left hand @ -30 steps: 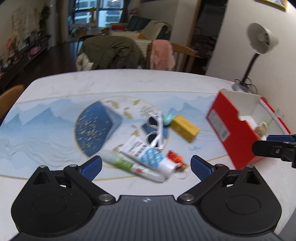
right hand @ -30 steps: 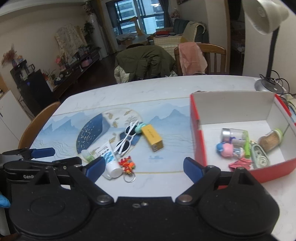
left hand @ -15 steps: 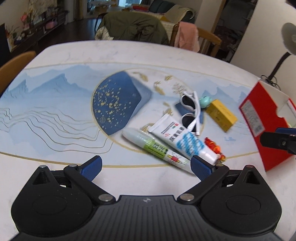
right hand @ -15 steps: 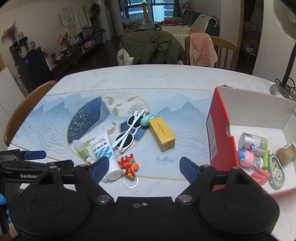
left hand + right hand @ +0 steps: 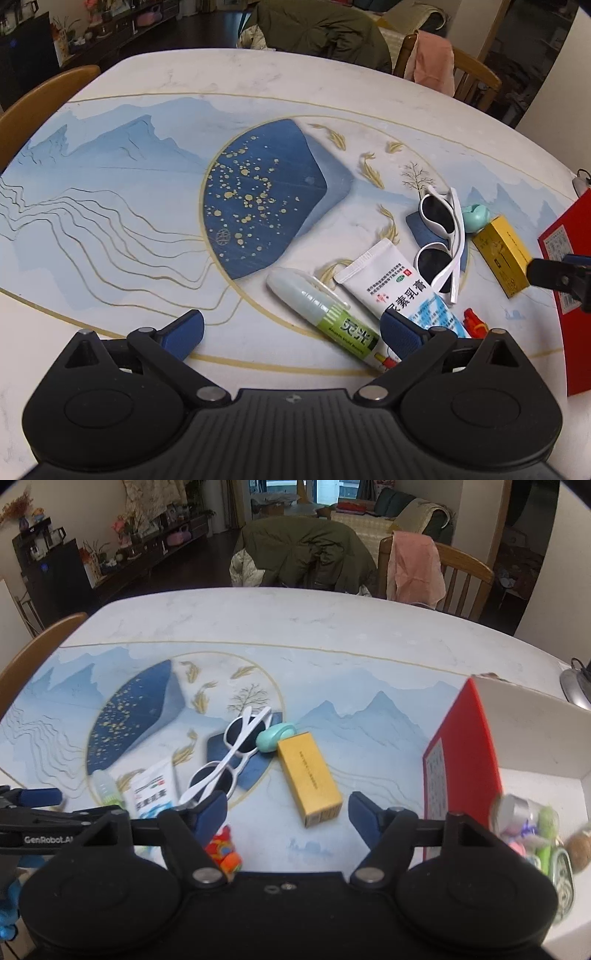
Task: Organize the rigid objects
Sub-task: 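Grasp the white glue stick with left tool while right tool grasps the yellow box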
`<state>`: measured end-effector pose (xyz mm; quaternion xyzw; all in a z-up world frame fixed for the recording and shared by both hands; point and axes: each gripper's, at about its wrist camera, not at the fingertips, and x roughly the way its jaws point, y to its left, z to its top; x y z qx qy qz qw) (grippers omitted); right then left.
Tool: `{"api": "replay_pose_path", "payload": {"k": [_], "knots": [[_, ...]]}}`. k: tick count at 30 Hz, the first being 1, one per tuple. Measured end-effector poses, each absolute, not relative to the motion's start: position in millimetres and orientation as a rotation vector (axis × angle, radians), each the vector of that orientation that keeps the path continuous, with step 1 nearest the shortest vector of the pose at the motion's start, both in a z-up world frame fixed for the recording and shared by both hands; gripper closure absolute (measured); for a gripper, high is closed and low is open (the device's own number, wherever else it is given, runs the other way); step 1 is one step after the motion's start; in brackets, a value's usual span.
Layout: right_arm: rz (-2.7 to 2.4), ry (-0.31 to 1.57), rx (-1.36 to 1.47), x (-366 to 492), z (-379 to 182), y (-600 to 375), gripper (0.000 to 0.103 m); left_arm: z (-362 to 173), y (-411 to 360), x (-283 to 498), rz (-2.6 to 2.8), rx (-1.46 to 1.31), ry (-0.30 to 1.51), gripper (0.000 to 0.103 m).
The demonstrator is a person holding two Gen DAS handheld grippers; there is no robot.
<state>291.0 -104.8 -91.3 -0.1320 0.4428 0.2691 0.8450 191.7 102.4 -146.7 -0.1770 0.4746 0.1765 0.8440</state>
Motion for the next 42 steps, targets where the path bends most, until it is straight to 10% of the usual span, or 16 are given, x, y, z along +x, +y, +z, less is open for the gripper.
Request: {"api": "replay_pose_path", "payload": {"k": [21, 42], "knots": [[0.589, 0.969, -0.398, 331.9, -131.5, -85.9, 0.059, -157.8, 83.2, 201.4, 0.391, -0.214, 1.005, 0.005], [0.592, 1.031, -0.322, 306.5, -134.7, -96.8, 0.075, -145.4, 94.2, 180.9, 0.322, -0.275, 0.96, 0.084]]}}
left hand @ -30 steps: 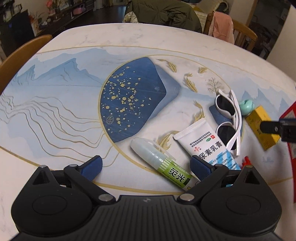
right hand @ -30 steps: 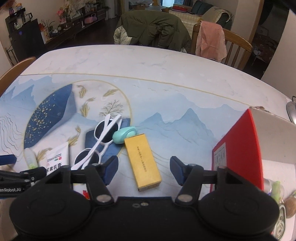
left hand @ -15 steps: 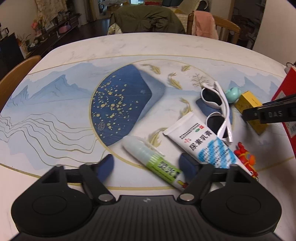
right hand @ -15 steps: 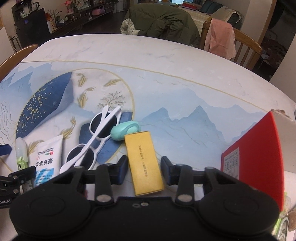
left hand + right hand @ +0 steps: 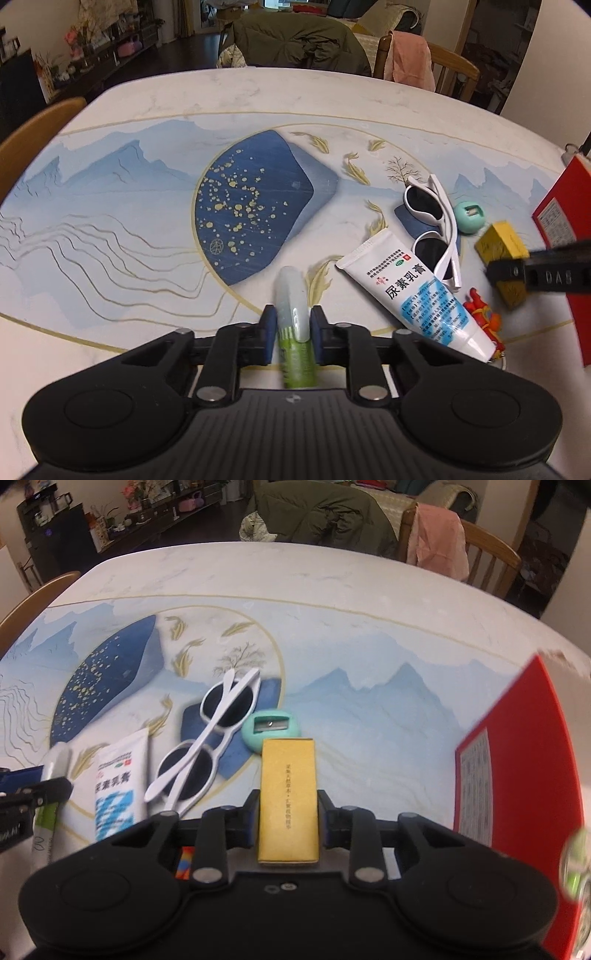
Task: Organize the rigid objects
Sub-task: 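Grasp the white glue stick with left tool while right tool grasps the yellow box, then carry the glue stick and yellow box into the red box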
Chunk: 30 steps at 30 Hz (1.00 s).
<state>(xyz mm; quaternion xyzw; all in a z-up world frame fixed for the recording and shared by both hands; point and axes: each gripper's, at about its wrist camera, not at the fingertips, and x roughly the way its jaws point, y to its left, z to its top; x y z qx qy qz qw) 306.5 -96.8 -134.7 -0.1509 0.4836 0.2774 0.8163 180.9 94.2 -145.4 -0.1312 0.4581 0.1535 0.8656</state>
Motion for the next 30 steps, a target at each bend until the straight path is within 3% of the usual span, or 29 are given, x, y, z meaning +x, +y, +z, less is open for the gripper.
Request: {"api": "replay_pose_path", "payload": {"k": [30], "knots": [[0.539, 0.964, -0.134, 209.7, -45.0, -201.2, 0.075, -82.9, 32.0, 135.3, 0.069, -0.387, 0.892, 0.085]]}}
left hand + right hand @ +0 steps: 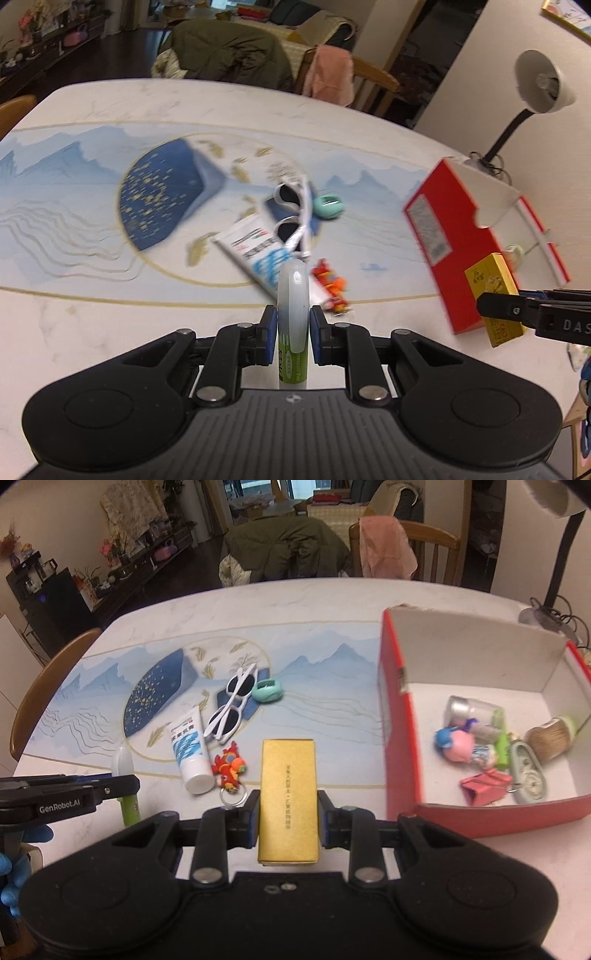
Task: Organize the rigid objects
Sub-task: 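Carry the glue stick and yellow box into the red box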
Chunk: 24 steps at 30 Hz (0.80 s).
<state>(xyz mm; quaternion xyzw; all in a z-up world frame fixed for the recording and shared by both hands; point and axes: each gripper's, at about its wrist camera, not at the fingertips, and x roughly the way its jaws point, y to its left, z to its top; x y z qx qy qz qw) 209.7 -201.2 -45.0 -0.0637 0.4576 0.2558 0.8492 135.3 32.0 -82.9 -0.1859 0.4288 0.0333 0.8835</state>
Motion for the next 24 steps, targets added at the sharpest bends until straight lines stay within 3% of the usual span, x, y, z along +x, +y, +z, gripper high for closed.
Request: {"api": "replay_pose_path", "payload": {"k": [14, 24], "knots": [[0.386, 0.848, -0.099, 258.9, -15.7, -302.9, 0.075, -27.7, -46.0, 175.0, -0.064, -0.356, 0.816, 0.085], [0.305, 0.858, -0.09, 312.4, -32.3, -363.6, 0.075, 24.7, -97.3, 212.1, -0.151, -0.367, 0.754, 0.085]]}}
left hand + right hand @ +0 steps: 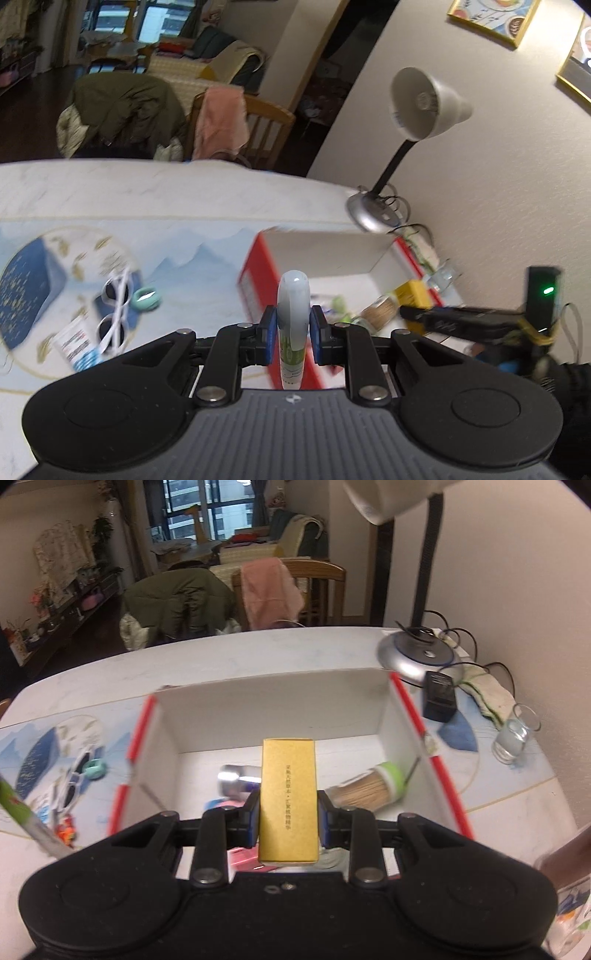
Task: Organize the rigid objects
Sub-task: 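Carry the glue stick and yellow box into the red box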
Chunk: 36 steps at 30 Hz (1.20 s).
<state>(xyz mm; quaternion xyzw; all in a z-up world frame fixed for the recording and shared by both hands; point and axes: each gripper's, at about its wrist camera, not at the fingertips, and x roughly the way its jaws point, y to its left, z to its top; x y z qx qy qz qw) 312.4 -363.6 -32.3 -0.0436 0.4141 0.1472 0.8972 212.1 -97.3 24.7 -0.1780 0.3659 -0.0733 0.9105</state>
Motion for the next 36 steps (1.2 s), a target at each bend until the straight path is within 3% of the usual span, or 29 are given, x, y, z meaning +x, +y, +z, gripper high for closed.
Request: {"api": "replay_pose_path", "payload": {"k": [8, 24, 36], "knots": [[0.317, 0.888, -0.103, 334.9, -49.7, -384.5, 0.075, 32.0, -144.2, 245.3, -0.186, -0.311, 0.754, 0.085], [0.425, 0.954, -0.131, 350.3, -77.4, -384.5, 0.075, -38.6, -204.8, 311.9, -0.181, -0.189, 0.967, 0.085], [0.471, 0.989, -0.142, 358.6, -96.3, -373.7, 0.075, -65.0, -212.4, 349.9, -0.131, -0.16, 1.027, 0.085]]}}
